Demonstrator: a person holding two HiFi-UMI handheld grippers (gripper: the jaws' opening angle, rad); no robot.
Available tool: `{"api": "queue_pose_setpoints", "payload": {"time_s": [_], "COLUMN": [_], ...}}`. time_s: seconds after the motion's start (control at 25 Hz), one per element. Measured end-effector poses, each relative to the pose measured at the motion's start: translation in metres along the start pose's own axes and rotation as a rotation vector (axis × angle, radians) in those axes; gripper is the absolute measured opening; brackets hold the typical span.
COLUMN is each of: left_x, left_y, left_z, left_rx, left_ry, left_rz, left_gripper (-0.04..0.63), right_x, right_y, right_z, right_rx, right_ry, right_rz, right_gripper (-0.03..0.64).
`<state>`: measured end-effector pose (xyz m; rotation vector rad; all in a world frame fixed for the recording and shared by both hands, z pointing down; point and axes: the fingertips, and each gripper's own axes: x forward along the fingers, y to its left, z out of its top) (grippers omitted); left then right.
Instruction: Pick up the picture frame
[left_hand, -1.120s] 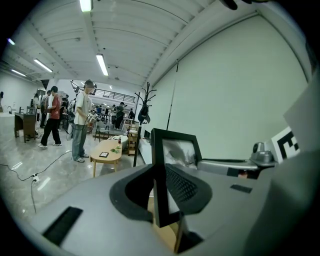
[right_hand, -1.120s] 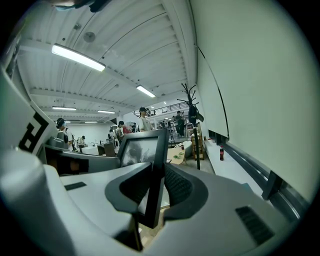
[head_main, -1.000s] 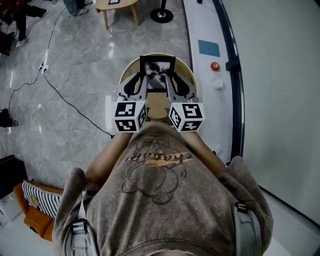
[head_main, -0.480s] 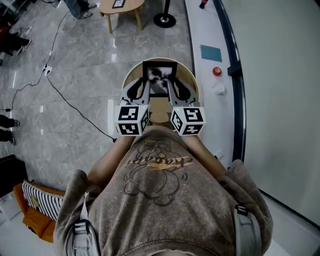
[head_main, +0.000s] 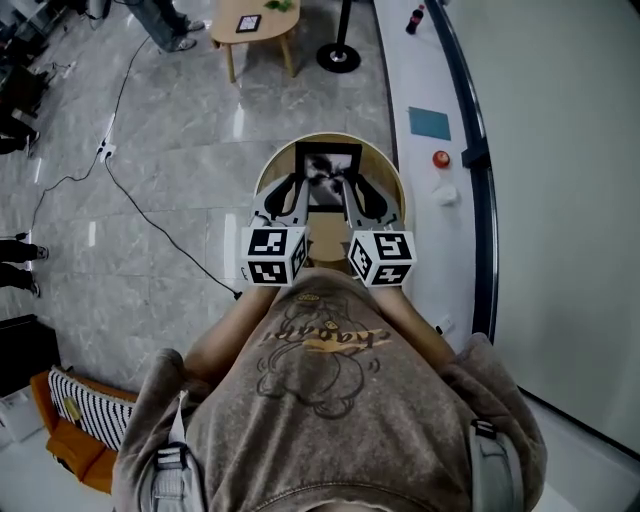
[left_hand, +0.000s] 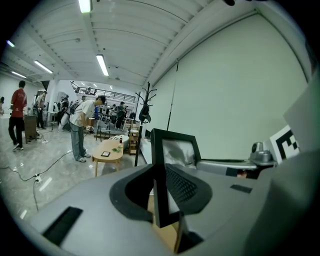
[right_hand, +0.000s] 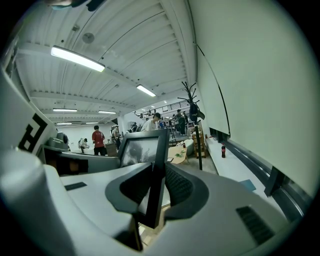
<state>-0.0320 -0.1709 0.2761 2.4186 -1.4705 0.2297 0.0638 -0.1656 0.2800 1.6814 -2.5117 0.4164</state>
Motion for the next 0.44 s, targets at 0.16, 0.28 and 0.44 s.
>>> {"api": "queue_pose_setpoints", "payload": {"time_s": [0.16, 0.28, 0.44], "left_x": [-0.0007, 0.0005, 0.0016], "left_y": [-0.0022, -0.0042, -0.0063], "left_z": [-0.0033, -0.0045, -0.0058], "left_rx": [0.001, 0.001, 0.002], "left_ry": [0.004, 0.007, 0.009], "left_rz": [-0.004, -0.003, 0.0], "left_gripper": [0.086, 0.086, 0.086], "right_x": [-0.0024, -0.0032, -0.004], "right_y": [-0.0011, -0.0032, -0.0058], "right_z": [-0.0032, -0.0042, -0.0054], "right_rx": [0.003, 0.005, 0.008], "right_ry": [0.002, 0.004, 0.003], "right_rz": [-0.004, -0.003, -0.001], "right_gripper": [0.086, 0.086, 0.086]}}
